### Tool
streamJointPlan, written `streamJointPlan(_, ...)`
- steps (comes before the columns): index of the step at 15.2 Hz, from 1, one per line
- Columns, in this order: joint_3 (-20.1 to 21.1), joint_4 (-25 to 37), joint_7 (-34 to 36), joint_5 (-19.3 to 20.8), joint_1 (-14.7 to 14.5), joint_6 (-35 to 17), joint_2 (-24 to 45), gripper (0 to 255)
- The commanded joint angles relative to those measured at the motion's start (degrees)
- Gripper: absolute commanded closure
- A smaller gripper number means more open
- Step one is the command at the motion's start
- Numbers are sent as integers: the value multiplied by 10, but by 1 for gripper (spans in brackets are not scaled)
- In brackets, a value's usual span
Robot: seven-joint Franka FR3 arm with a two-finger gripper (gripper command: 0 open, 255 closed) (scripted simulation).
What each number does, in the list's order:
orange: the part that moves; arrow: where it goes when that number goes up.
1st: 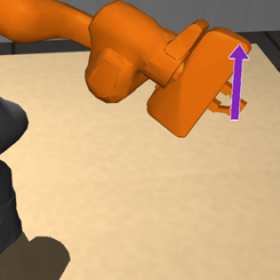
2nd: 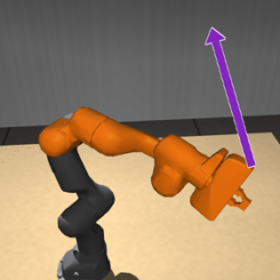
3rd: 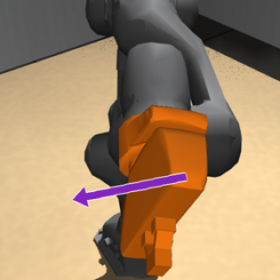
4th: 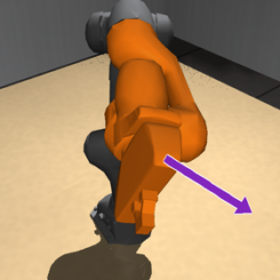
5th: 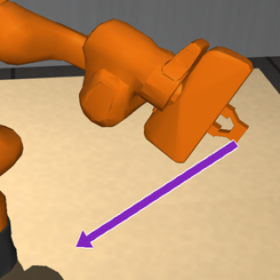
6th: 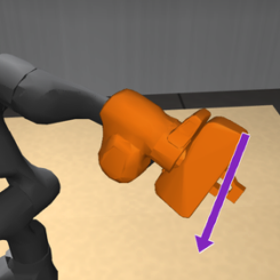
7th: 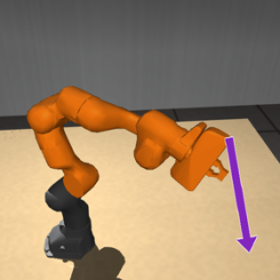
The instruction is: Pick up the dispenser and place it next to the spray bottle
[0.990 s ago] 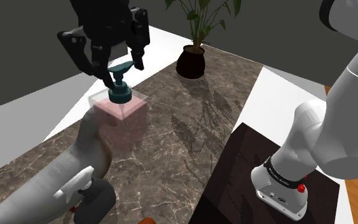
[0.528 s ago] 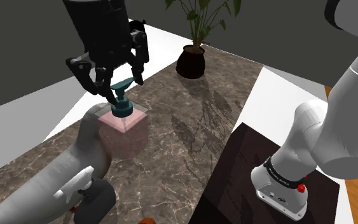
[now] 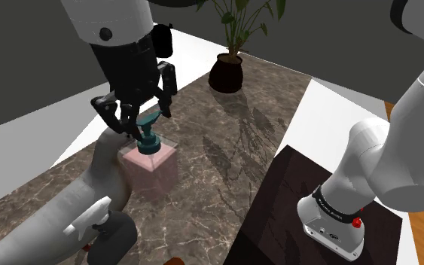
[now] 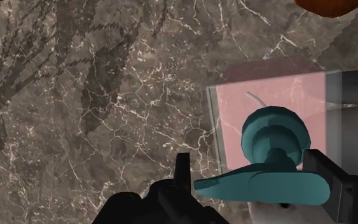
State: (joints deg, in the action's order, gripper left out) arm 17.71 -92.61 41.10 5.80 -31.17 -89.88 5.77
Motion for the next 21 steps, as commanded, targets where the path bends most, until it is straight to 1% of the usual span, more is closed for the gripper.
streamJointPlan(1, 0, -17, 2, 0, 0, -16, -1, 255)
streamJointPlan(11, -1, -91, 8, 1, 1, -92, 2, 255)
streamJointPlan(21, -2, -149, 16, 8, 1, -165, 17, 255)
